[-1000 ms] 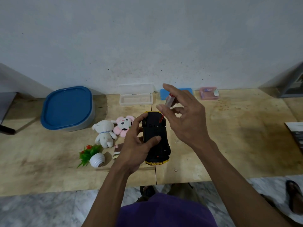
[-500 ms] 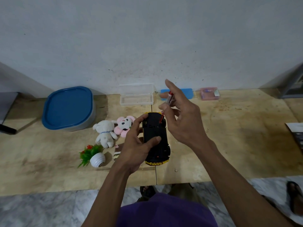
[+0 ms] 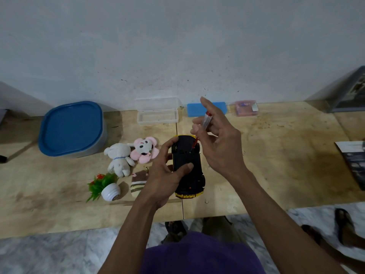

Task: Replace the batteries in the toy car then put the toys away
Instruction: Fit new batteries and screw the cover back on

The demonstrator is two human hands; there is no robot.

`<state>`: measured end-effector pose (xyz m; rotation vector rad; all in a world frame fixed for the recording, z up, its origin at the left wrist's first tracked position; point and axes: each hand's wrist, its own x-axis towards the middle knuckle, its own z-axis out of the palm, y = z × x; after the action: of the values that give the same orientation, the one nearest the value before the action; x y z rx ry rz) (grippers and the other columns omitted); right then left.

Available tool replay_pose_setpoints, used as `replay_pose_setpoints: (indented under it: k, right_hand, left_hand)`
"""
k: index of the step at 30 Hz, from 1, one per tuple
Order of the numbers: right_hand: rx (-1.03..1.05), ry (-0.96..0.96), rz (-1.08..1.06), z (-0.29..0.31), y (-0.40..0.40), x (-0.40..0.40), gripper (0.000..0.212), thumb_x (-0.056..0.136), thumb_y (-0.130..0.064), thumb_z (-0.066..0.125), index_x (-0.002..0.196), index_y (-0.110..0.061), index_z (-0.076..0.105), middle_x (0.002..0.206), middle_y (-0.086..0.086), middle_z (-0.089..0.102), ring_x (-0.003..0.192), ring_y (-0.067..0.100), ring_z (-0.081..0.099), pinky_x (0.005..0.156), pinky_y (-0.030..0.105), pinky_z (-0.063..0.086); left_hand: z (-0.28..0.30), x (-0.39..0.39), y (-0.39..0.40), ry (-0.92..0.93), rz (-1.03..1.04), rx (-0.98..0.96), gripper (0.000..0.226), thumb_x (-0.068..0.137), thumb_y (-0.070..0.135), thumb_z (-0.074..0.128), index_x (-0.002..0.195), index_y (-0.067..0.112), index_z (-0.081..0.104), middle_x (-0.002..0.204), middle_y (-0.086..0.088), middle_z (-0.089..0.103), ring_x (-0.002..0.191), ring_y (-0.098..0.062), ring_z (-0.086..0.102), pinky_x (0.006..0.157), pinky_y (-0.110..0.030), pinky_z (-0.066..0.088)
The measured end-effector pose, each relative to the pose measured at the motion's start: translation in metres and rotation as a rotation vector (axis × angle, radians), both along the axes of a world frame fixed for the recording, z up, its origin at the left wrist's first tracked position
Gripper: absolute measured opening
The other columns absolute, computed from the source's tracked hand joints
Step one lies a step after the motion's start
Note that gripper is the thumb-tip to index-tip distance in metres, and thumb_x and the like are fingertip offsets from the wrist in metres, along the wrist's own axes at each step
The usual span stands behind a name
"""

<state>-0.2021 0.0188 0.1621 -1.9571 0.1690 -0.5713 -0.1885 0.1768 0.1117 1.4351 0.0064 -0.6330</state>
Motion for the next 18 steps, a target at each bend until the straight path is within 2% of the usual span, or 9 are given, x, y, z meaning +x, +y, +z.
replay_pose_setpoints:
  k: [2,4,6,8,10,12,15,18]
  right_hand:
    - [0.065,-0.014,-0.015,-0.004,-0.004,0.000,0.056,0.098,-0.011,0.063,0.149,-0.020,0.044,0.103,-0.006,0.071,0.091,0.011,0.074,0.082,0.032,0.062]
    - [0.196,-0.026,-0.070,-0.007,-0.010,-0.002,0.054,0.098,-0.010,0.061,0.149,-0.018,0.043,0.102,0.002,0.072,0.087,0.015,0.075,0.081,0.040,0.062]
    - [0.308,-0.038,-0.152,-0.008,-0.020,-0.003,0.054,0.099,-0.008,0.062,0.149,-0.016,0.043,0.100,0.008,0.072,0.083,0.015,0.076,0.078,0.040,0.063]
    - [0.355,-0.043,-0.216,-0.011,-0.034,-0.007,0.054,0.098,-0.006,0.062,0.148,-0.015,0.044,0.098,0.011,0.072,0.080,0.016,0.076,0.075,0.038,0.063]
    - [0.390,-0.025,-0.246,-0.016,-0.052,-0.011,0.054,0.097,-0.005,0.063,0.147,-0.016,0.045,0.097,0.012,0.072,0.079,0.019,0.076,0.074,0.038,0.063]
    - [0.392,0.018,-0.259,-0.024,-0.070,-0.014,0.053,0.097,-0.005,0.063,0.146,-0.016,0.046,0.097,0.013,0.071,0.079,0.019,0.076,0.075,0.040,0.064]
    - [0.362,0.087,-0.270,-0.038,-0.096,-0.021,0.052,0.097,-0.006,0.063,0.146,-0.014,0.047,0.098,0.010,0.071,0.078,0.016,0.076,0.075,0.042,0.064]
    - [0.357,0.132,-0.257,-0.050,-0.118,-0.025,0.052,0.097,-0.005,0.063,0.146,-0.014,0.047,0.100,0.007,0.071,0.078,0.014,0.076,0.077,0.042,0.064]
  left_hand:
    - [-0.006,0.001,-0.004,-0.024,-0.010,0.007,0.071,0.087,0.003,0.077,0.137,0.045,0.050,0.130,-0.007,0.061,0.107,-0.025,0.071,0.085,-0.053,0.061]
    - [-0.012,0.004,-0.009,-0.059,-0.015,0.030,0.066,0.092,0.005,0.072,0.141,0.042,0.047,0.129,-0.005,0.060,0.100,-0.013,0.072,0.082,-0.042,0.063]
    - [-0.019,0.006,-0.016,-0.083,-0.015,0.080,0.062,0.096,0.006,0.066,0.144,0.038,0.045,0.127,0.001,0.059,0.092,-0.002,0.071,0.074,-0.028,0.062]
    - [-0.033,0.010,-0.023,-0.099,-0.021,0.164,0.059,0.099,0.008,0.062,0.145,0.039,0.044,0.126,0.010,0.059,0.094,0.003,0.069,0.074,-0.022,0.060]
    - [-0.049,0.014,-0.033,-0.132,-0.027,0.282,0.059,0.100,0.012,0.061,0.148,0.042,0.041,0.136,0.009,0.057,0.112,-0.004,0.064,0.091,-0.035,0.059]
    - [-0.066,0.019,-0.045,-0.171,-0.060,0.427,0.061,0.101,0.018,0.059,0.152,0.042,0.035,0.145,0.000,0.051,0.128,-0.022,0.055,0.104,-0.050,0.052]
    - [-0.089,0.026,-0.066,-0.213,-0.143,0.640,0.066,0.103,0.021,0.056,0.159,0.033,0.025,0.145,-0.015,0.050,0.131,-0.034,0.050,0.107,-0.048,0.046]
    - [-0.107,0.031,-0.084,-0.241,-0.183,0.780,0.071,0.101,0.019,0.058,0.161,0.027,0.020,0.141,-0.021,0.052,0.128,-0.039,0.052,0.102,-0.042,0.044]
